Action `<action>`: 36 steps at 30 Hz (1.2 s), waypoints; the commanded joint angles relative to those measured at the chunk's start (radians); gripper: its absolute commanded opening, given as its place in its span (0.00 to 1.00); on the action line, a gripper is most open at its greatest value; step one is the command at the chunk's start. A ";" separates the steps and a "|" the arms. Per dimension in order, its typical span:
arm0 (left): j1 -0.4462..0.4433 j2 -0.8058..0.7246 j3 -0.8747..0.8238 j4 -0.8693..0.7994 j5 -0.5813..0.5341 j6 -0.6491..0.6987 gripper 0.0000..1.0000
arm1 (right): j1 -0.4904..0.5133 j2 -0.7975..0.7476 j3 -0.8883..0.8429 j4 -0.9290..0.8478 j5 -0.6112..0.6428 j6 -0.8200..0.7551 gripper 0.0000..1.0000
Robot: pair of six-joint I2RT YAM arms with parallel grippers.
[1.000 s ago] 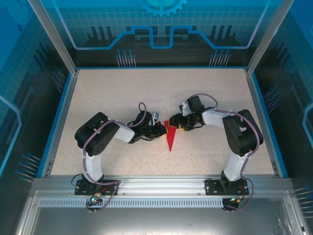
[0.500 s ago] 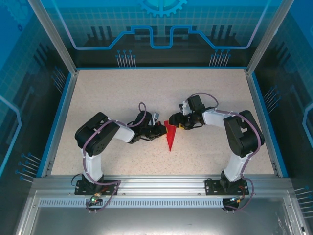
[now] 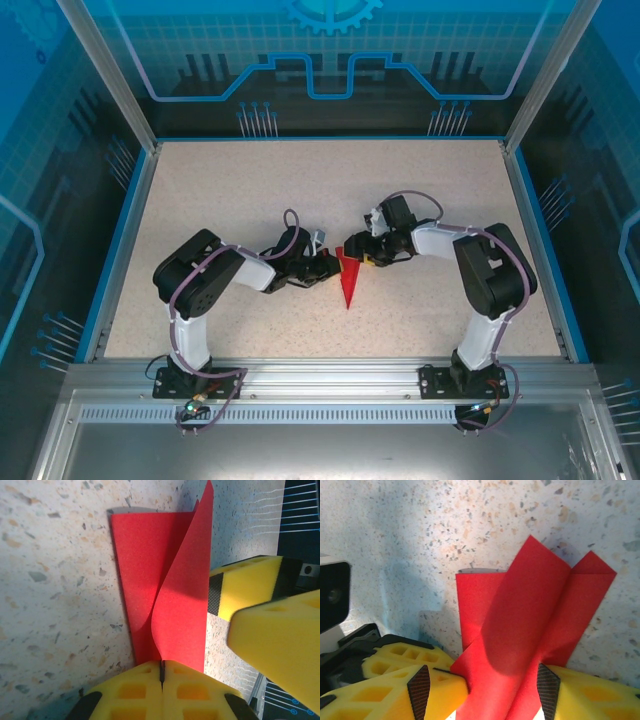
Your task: Fold a paper plane with a square sheet of paper (fold left side to right side)
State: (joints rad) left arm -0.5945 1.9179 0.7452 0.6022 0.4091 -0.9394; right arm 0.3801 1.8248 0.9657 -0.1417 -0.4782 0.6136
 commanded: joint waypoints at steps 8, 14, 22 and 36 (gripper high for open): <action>0.010 0.013 0.042 -0.019 0.012 0.038 0.00 | 0.019 0.061 0.037 -0.072 0.021 -0.018 0.62; 0.009 0.025 0.051 -0.036 0.006 0.038 0.00 | 0.020 0.063 0.036 -0.074 0.022 -0.024 0.62; 0.010 0.042 0.054 -0.084 -0.004 0.014 0.00 | 0.018 0.028 0.035 -0.071 0.015 -0.031 0.62; 0.014 0.055 0.050 -0.097 0.001 -0.002 0.00 | -0.028 -0.119 0.013 -0.085 0.021 -0.045 0.67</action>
State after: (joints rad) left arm -0.5915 1.9388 0.7887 0.5583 0.4145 -0.9428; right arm 0.3679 1.7458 0.9939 -0.1986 -0.4667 0.5846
